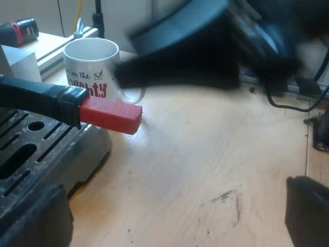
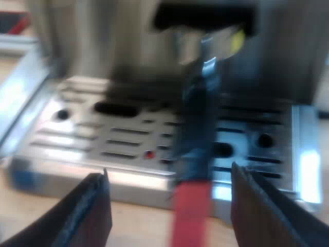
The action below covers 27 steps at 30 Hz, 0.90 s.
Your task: Grind coffee beans and then tamp
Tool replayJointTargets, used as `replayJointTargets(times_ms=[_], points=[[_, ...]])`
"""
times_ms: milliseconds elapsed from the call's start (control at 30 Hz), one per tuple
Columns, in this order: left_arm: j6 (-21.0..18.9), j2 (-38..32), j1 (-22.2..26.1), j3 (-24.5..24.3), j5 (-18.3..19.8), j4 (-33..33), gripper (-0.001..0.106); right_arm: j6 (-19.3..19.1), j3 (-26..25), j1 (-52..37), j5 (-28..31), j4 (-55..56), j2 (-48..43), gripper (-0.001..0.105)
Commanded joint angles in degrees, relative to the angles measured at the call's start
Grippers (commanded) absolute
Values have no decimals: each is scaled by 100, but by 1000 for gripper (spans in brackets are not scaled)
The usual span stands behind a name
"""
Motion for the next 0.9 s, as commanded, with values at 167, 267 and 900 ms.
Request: replayJointTargets(times_ms=[167,267,900], points=[[-51,-31,-26,-24,-71,-89,86,91,-244,-968,-1957,1067,-53,55],[-51,-31,-26,-24,-71,-89,86,-37,-244,-1178,-2264,1090,-53,55],[-51,-31,-26,-24,-71,-78,86,-707,-218,-1247,-2698,-320,931,55]])
